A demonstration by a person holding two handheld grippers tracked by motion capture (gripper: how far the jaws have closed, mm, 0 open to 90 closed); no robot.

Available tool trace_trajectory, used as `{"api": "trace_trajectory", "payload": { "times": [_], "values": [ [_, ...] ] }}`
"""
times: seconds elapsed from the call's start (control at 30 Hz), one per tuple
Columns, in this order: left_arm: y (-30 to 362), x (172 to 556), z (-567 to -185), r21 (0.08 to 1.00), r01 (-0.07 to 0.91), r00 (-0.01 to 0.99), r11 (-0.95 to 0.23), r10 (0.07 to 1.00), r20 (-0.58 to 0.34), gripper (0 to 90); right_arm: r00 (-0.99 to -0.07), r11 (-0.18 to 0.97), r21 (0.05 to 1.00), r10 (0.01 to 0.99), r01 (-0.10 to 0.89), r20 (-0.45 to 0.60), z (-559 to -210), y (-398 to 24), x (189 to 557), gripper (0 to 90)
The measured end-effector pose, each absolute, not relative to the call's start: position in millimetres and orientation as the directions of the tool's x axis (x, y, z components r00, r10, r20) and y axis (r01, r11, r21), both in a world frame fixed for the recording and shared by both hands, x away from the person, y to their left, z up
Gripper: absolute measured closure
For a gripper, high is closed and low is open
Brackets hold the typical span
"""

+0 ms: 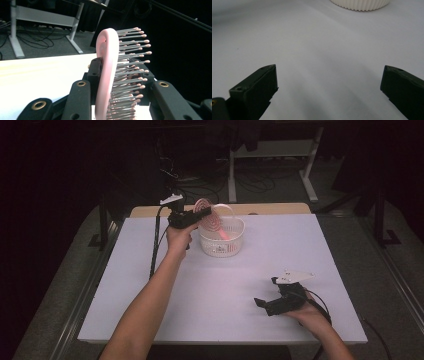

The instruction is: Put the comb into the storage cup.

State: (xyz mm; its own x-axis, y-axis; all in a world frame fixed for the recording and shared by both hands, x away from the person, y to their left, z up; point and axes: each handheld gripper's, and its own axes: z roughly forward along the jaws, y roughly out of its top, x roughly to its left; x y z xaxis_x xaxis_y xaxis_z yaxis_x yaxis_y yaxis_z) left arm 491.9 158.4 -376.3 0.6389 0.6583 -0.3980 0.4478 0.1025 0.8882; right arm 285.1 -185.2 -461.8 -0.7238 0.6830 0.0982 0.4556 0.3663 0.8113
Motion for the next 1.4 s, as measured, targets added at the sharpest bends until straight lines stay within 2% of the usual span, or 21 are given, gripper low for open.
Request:
{"api": "trace_trajectory", "payload": {
  "times": [0.4, 0.57, 0.8, 0.93, 1.1, 1.4],
  "values": [
    [178, 492, -389, 0.868, 0.480, 0.602, 0.128, 0.672, -0.432, 62.3, -0.721, 0.369, 0.810, 0.686, 0.456, 0.094, -462, -184, 285, 0.6],
    [178, 491, -390, 0.871, 0.481, 0.601, 0.104, 0.684, -0.413, 59.9, -0.723, 0.370, 0.810, 0.684, 0.454, 0.093, -462, -184, 285, 0.6],
    [179, 490, -393, 0.873, 0.480, 0.605, 0.086, 0.688, -0.401, 42.2, -0.724, 0.372, 0.811, 0.684, 0.451, 0.089, -461, -185, 284, 0.5],
    [179, 487, -389, 0.886, 0.460, 0.609, 0.062, 0.704, -0.366, 30.0, -0.724, 0.373, 0.811, 0.684, 0.450, 0.087, -461, -184, 284, 0.6],
    [183, 484, -382, 0.898, 0.437, 0.622, 0.044, 0.707, -0.337, 19.0, -0.724, 0.373, 0.812, 0.684, 0.449, 0.087, -461, -184, 284, 0.5],
    [189, 474, -373, 0.912, 0.406, 0.669, -0.068, 0.702, -0.246, 8.8, -0.727, 0.372, 0.813, 0.681, 0.447, 0.088, -461, -182, 286, 0.6]
  ]
}}
